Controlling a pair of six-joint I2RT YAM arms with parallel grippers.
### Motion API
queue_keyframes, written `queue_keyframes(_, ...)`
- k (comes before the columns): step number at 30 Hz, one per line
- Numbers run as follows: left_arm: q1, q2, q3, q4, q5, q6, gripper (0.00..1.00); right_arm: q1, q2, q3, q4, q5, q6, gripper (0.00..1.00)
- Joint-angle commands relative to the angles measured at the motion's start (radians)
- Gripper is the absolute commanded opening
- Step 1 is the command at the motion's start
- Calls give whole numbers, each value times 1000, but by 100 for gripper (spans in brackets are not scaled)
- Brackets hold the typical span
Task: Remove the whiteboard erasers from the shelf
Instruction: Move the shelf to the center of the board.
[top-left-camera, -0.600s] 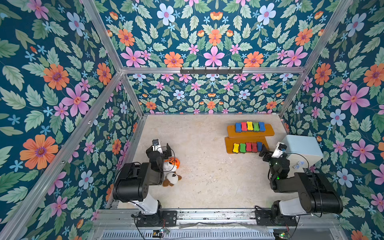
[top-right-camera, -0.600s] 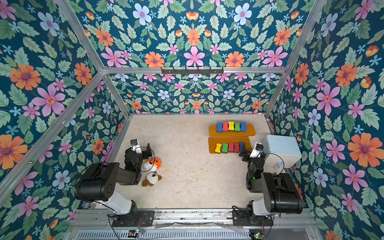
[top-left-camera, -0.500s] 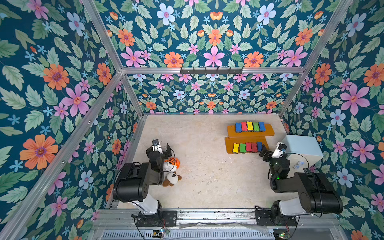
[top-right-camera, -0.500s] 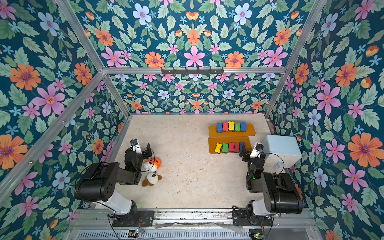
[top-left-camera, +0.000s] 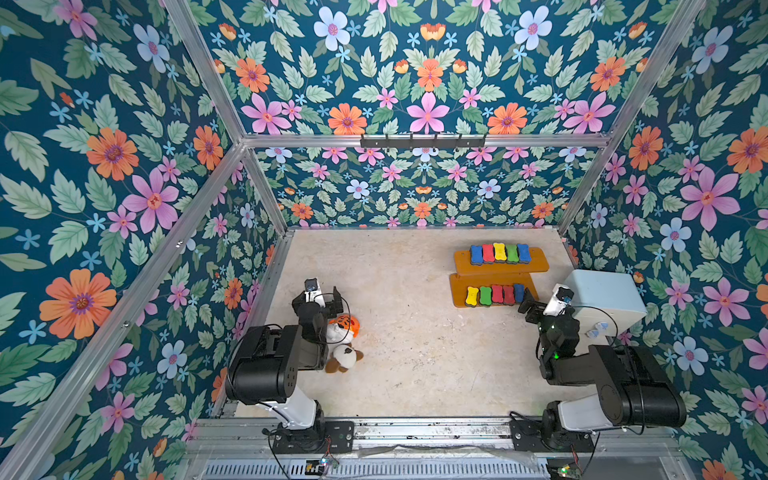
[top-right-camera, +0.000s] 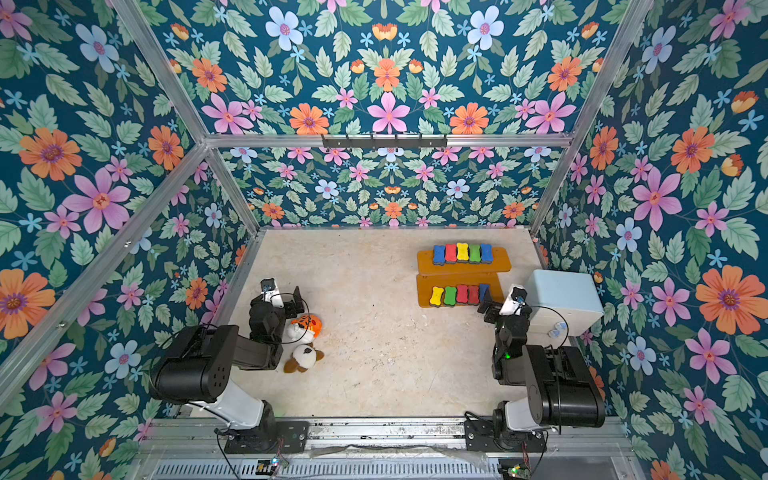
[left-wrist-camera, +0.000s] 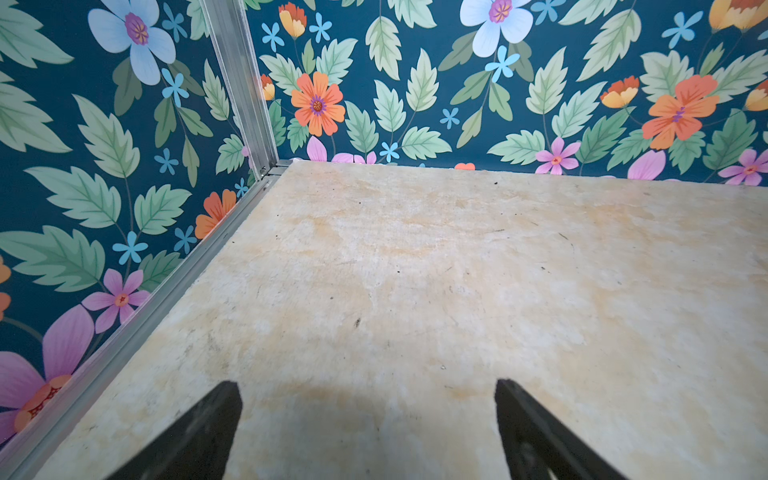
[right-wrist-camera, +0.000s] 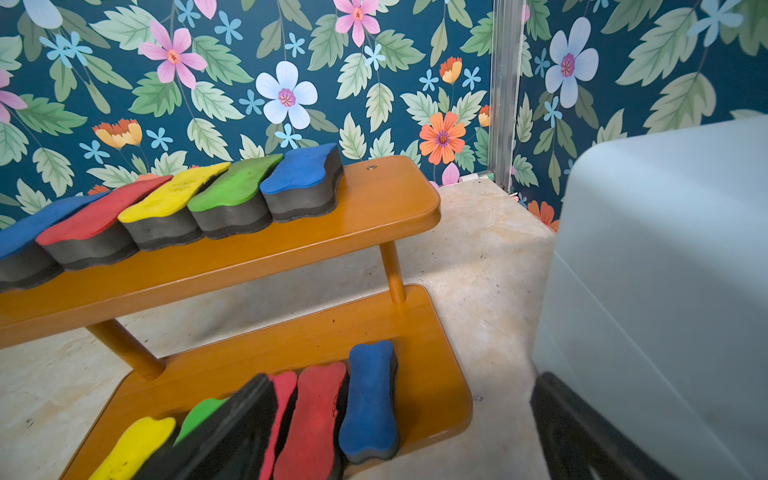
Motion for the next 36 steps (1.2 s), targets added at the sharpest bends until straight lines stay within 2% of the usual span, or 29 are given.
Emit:
queue_keyframes(1,-33,-88,41,-120,-128,12,99,11,-25,-13,36,51,4,99)
queue_keyframes(3,-74,-159,106,-295,-213,9,99,79,-129,-25,-45,152,-34,99)
queue_keyframes(5,-115,-219,175,-453,-248,-62,99,152,-272,33,-294,273,-18,99)
queue_keyframes(8,-206,-271,246,-579,-276,-136,99,162,-438,107,-567,251,150,99)
queue_keyframes(11,-282,-267,336,-696,-217,-235,97,180,-553,103,-619,239,268,94)
queue_keyframes(16,-425,-157,502,-810,-169,-337,92,195,-590,177,-768,178,307,88)
queue_keyframes(19,-474,-67,613,-848,-87,-391,86,197,-583,220,-843,127,318,83)
queue_keyframes(22,-493,22,716,-842,63,-442,79,196,-565,251,-887,72,317,80)
queue_keyframes(28,-542,163,895,-840,262,-458,74,197,-524,297,-917,-36,314,79)
queue_keyframes(32,-545,212,927,-777,412,-500,69,197,-526,299,-906,-108,310,79)
queue_keyframes(36,-545,255,947,-735,541,-544,66,197,-530,287,-879,-122,308,79)
